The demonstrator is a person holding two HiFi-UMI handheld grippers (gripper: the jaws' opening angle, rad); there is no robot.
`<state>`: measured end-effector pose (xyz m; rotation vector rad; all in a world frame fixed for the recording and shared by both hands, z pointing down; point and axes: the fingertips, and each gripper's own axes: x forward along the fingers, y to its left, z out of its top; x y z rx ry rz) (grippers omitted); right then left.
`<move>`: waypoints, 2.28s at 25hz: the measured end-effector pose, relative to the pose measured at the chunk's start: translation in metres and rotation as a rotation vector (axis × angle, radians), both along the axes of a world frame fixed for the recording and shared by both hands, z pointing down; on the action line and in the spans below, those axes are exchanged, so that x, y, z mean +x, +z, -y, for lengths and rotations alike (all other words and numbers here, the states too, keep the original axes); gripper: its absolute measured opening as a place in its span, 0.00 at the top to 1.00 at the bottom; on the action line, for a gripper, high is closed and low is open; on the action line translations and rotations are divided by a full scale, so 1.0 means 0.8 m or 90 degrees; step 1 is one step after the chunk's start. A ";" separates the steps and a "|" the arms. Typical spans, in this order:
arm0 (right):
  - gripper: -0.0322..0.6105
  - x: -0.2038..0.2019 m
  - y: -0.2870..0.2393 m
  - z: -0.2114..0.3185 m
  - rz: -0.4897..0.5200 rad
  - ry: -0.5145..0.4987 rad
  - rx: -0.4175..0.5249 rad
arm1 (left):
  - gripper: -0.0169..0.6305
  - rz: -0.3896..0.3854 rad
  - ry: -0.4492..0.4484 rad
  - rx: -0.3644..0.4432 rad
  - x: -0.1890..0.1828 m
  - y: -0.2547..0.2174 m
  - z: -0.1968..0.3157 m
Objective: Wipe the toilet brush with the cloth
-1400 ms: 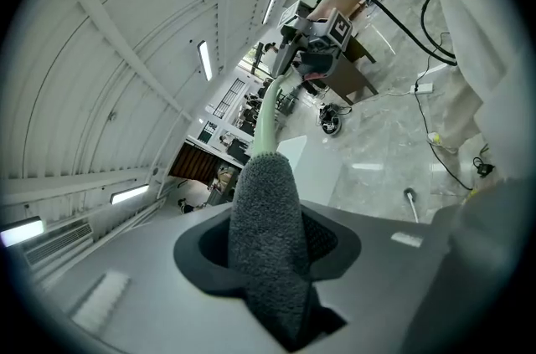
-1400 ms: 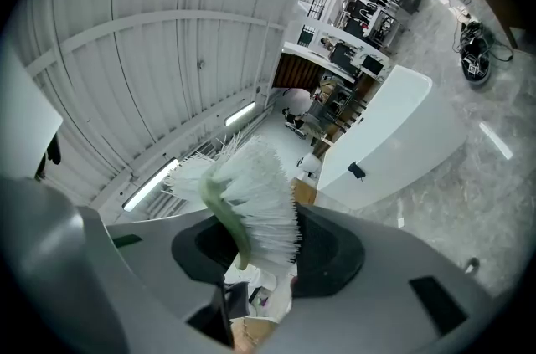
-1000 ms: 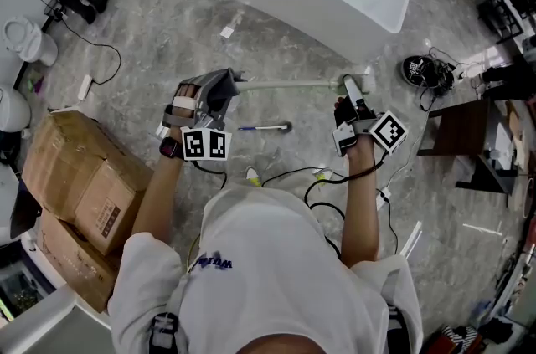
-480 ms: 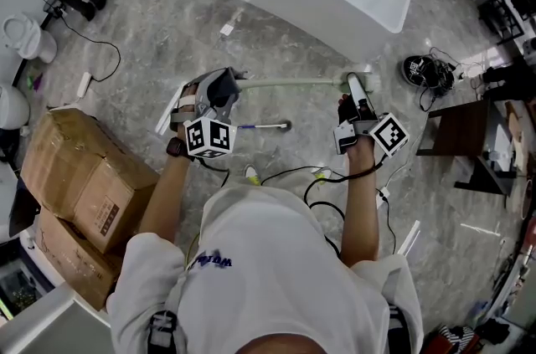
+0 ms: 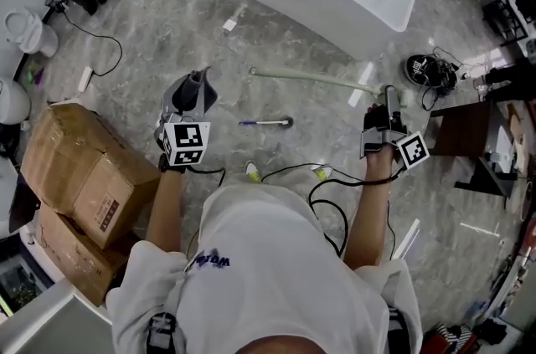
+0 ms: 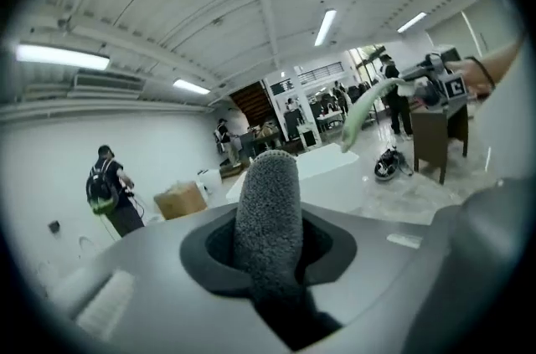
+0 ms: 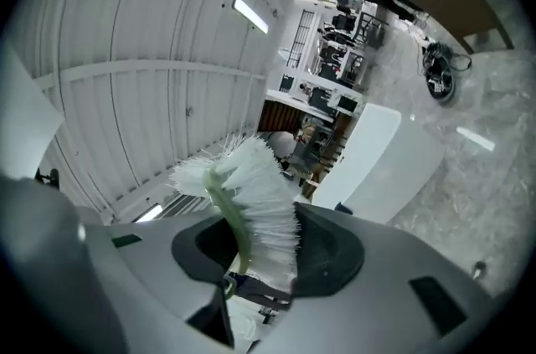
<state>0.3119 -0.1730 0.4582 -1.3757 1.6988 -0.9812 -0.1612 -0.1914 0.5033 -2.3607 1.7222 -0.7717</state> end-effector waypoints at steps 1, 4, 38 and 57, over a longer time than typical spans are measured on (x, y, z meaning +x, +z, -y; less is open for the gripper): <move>0.69 0.001 -0.004 -0.001 -0.016 0.015 0.003 | 0.83 -0.029 -0.013 -0.011 -0.006 0.001 -0.002; 0.69 0.000 -0.017 -0.005 -0.076 0.062 0.005 | 0.84 -0.113 -0.033 -0.038 -0.002 0.008 -0.007; 0.69 -0.173 -0.056 -0.029 -0.781 0.038 0.131 | 0.83 -0.271 0.046 -0.065 0.083 -0.025 -0.033; 0.69 -0.202 -0.042 -0.052 -0.781 0.021 0.107 | 0.83 -0.309 0.027 -0.024 0.049 -0.042 -0.033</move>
